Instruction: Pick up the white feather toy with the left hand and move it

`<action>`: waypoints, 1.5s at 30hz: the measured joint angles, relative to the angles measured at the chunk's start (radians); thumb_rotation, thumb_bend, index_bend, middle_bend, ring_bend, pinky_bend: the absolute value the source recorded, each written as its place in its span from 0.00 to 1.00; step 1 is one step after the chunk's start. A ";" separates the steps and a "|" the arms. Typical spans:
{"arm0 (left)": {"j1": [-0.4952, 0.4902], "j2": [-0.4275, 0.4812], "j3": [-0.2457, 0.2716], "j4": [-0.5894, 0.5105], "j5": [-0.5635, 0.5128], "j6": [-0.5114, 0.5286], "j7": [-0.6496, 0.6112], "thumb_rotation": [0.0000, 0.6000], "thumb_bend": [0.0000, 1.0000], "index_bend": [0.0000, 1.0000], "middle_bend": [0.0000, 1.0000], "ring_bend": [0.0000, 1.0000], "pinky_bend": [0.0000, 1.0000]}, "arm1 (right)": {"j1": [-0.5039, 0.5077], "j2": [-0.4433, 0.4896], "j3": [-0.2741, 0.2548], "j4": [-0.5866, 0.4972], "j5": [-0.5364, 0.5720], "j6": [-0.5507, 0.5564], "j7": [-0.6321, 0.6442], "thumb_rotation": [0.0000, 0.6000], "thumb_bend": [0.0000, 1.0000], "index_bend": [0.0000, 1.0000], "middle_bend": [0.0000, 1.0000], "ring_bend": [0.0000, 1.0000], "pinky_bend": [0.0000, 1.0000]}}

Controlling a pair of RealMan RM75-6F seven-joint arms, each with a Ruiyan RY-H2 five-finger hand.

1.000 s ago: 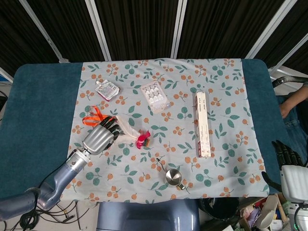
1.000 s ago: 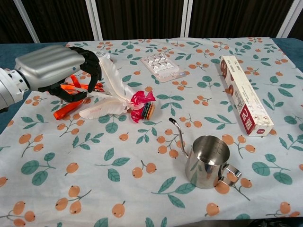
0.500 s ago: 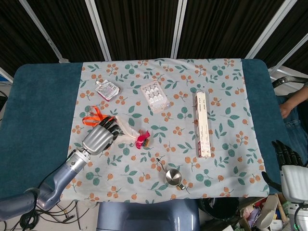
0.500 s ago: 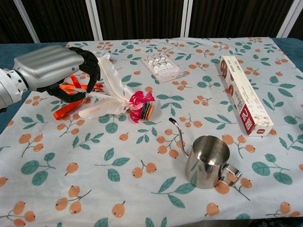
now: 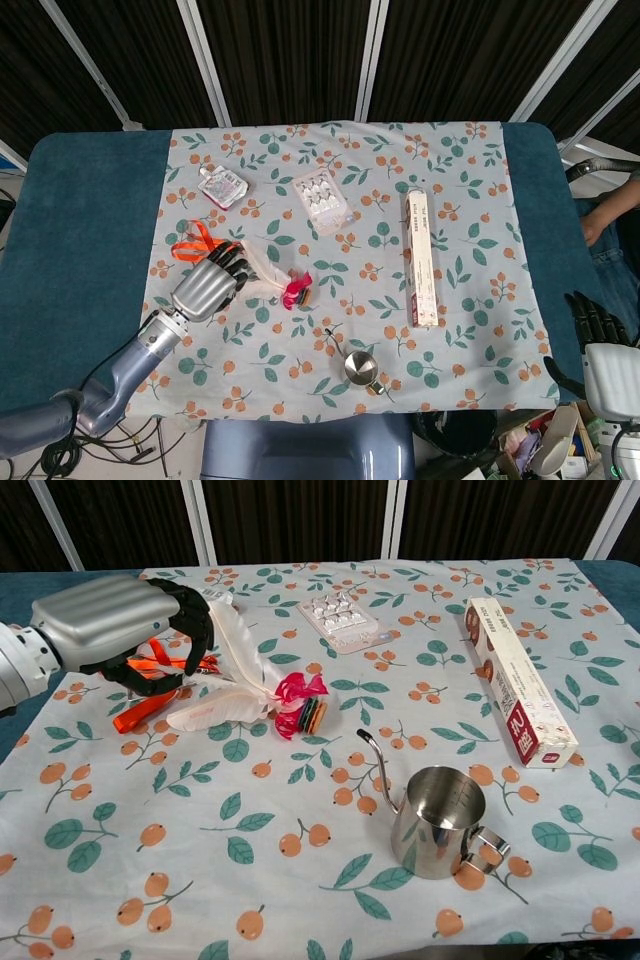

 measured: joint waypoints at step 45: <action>-0.205 -0.001 -0.122 -0.312 -0.053 -0.178 0.426 1.00 0.44 0.59 0.33 0.14 0.17 | -0.001 0.000 -0.005 -0.002 -0.013 0.005 0.004 1.00 0.16 0.04 0.06 0.10 0.16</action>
